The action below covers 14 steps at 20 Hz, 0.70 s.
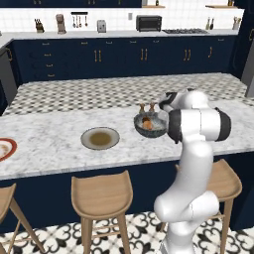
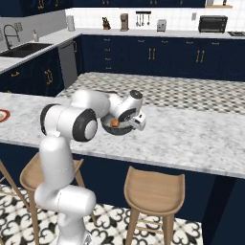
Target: Pick the chicken drumstick and onion from their plates and place them in the bowl. Then put the bowl in the fridge.
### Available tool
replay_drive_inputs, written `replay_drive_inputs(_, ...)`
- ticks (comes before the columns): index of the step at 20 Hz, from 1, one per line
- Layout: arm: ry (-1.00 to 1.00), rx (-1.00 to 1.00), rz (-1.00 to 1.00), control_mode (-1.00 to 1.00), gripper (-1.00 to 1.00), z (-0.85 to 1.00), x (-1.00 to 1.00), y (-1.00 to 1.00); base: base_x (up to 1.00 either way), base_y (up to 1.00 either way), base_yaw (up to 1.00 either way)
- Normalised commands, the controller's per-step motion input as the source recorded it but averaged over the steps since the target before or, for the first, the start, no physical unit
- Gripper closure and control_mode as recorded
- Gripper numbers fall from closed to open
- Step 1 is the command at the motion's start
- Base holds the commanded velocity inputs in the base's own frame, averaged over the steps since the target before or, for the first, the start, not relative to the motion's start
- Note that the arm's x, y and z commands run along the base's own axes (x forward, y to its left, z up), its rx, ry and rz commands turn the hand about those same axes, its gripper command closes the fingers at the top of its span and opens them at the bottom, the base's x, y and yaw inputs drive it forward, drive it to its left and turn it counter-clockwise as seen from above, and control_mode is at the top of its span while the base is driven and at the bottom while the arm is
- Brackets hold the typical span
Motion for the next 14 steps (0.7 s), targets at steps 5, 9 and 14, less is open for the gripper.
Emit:
replay_drive_inputs(5, 0.03, 0.0, 0.0, -1.0, -1.0, -0.42, 0.32, 0.05, 0.0, 0.0, 0.0)
replay_drive_inputs(9, 0.02, 0.0, 0.0, -1.0, 1.0, -0.58, 0.15, 0.2, 0.0, 0.0, 0.0)
replay_drive_inputs(14, 0.0, 0.0, 0.0, -1.0, 1.0, -0.32, 0.12, 0.14, 0.0, 0.0, 0.0)
